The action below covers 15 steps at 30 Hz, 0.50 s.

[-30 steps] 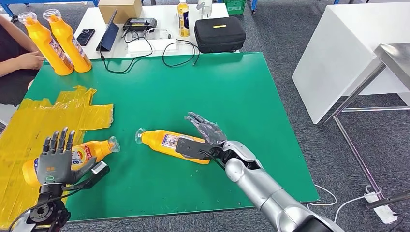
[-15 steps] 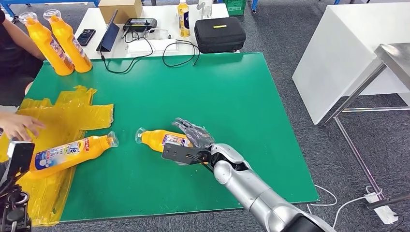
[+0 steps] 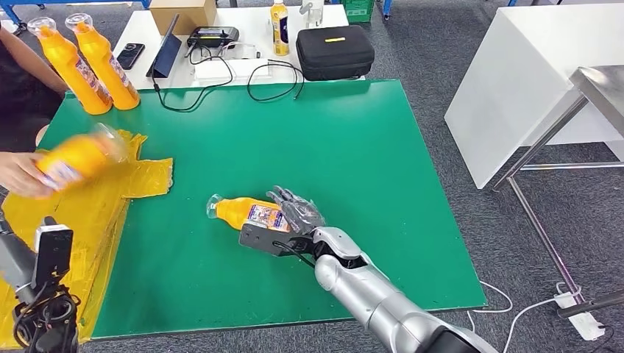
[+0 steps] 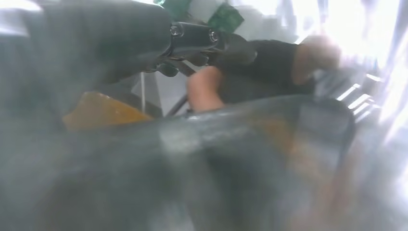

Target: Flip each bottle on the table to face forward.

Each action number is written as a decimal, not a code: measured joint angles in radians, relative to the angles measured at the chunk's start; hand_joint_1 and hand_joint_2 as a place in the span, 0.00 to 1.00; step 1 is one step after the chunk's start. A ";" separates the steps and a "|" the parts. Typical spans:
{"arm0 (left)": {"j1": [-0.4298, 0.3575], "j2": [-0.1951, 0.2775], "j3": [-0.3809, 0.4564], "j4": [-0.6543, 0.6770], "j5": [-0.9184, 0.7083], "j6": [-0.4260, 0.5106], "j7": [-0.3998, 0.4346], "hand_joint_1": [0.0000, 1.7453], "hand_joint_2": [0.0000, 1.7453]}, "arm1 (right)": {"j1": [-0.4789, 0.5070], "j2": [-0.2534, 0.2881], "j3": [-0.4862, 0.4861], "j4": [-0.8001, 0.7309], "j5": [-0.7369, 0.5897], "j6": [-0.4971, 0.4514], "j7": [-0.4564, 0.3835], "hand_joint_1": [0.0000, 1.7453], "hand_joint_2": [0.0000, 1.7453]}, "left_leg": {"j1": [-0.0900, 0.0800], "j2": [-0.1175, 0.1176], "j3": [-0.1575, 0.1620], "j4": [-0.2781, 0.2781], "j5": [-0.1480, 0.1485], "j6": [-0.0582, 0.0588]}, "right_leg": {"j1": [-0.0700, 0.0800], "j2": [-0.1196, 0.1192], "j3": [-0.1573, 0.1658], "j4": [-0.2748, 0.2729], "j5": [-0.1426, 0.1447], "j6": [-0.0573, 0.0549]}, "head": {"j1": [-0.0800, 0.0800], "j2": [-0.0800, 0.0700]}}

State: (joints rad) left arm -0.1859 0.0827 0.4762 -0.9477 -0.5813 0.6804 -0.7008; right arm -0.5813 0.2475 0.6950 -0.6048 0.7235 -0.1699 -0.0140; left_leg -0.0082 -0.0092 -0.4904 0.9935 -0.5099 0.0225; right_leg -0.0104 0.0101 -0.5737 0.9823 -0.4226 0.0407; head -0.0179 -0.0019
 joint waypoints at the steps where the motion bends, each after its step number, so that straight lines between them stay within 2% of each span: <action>1: 0.004 -0.007 -0.007 -0.010 -0.005 -0.003 0.000 0.00 0.00 | 0.000 0.005 0.000 0.016 0.020 -0.014 0.018 0.00 1.00 | 0.000 0.000 0.000 0.000 0.000 0.000 | 0.000 0.000 0.000 0.000 0.000 0.000 | 0.000 0.000; 7: 0.020 -0.036 -0.028 -0.059 -0.020 -0.023 0.000 0.00 0.00 | 0.000 0.020 -0.001 0.092 0.109 -0.048 0.099 0.00 1.00 | 0.000 0.000 0.000 0.000 0.000 0.000 | 0.000 0.000 0.000 0.000 0.000 0.000 | 0.000 0.000; 15: 0.023 -0.060 -0.031 -0.079 -0.027 -0.034 0.000 0.00 0.00 | -0.026 0.033 -0.007 0.169 0.196 0.020 0.198 0.00 1.00 | 0.000 0.002 0.004 0.000 0.000 0.000 | 0.000 0.001 0.002 0.000 0.000 0.000 | 0.000 0.000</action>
State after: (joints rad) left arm -0.1625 0.0228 0.4449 -1.0266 -0.6084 0.6466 -0.7008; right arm -0.6068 0.2806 0.6883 -0.4359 0.9192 -0.1496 0.1836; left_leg -0.0081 -0.0068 -0.4868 0.9934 -0.5101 0.0225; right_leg -0.0101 0.0109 -0.5716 0.9822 -0.4225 0.0406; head -0.0180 -0.0019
